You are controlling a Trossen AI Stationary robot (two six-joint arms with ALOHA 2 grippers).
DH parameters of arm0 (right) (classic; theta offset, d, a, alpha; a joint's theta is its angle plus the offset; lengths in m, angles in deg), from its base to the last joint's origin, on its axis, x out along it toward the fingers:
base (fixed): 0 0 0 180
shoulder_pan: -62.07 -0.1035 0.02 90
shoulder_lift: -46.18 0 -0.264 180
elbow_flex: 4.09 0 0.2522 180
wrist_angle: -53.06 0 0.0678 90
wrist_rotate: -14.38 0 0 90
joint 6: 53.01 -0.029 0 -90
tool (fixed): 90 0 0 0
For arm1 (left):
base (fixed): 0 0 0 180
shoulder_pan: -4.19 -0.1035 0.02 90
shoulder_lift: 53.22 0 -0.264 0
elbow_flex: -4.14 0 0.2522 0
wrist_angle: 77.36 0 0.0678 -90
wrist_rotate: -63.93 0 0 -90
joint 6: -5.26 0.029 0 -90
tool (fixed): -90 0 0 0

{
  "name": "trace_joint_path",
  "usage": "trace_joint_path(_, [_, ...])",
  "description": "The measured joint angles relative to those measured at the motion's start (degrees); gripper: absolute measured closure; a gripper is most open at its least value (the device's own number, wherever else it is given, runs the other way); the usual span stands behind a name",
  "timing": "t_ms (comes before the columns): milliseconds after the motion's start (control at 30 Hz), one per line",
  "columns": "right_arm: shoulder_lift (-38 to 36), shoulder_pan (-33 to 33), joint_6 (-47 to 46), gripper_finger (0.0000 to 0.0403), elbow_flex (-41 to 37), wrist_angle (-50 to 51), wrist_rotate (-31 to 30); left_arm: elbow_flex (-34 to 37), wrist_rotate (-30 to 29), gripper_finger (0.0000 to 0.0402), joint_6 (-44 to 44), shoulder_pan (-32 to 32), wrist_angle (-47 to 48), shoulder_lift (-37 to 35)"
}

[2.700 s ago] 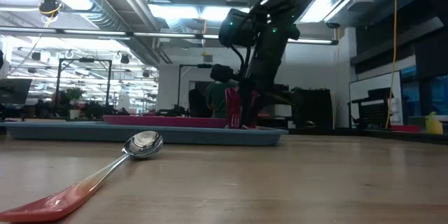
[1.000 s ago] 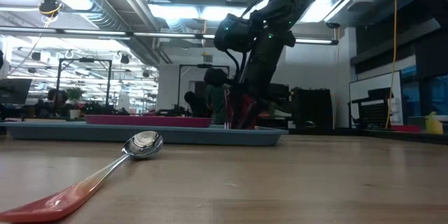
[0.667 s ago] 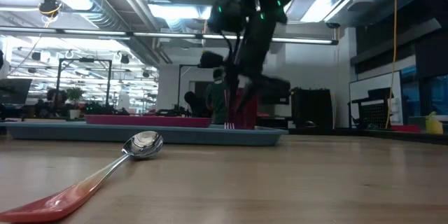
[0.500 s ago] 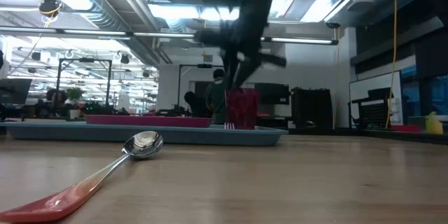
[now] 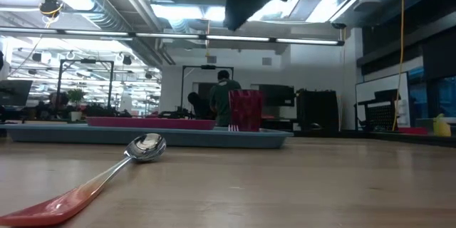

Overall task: Pick and place plate/cup/fork/spoon on tray
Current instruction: Put the orange spoon into the blue tray beside the pink plate

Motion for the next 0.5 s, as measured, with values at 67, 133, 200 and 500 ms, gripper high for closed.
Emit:
trace_joint_path(67, [0.0, -1.92, 1.59, 0.0338, -0.55, -2.16, -0.42, 0.02, 0.02, 0.0401, 0.02, 0.0, -0.02, -0.02])
trace_joint_path(133, [0.02, -3.27, 2.98, 0.0338, -0.83, -4.19, -0.42, 0.01, 0.01, 0.0401, 0.0, 0.0, -0.01, -0.01])
trace_joint_path(200, [0.02, -4.16, 3.06, 0.0338, -1.19, -6.95, -0.4, 0.02, 0.01, 0.0401, 0.01, -0.02, -0.01, -0.02])
trace_joint_path(500, [0.07, -6.24, 1.72, 0.0338, -1.31, -6.53, -0.56, 0.01, 0.0, 0.0401, 0.01, -0.02, -0.02, -0.02])
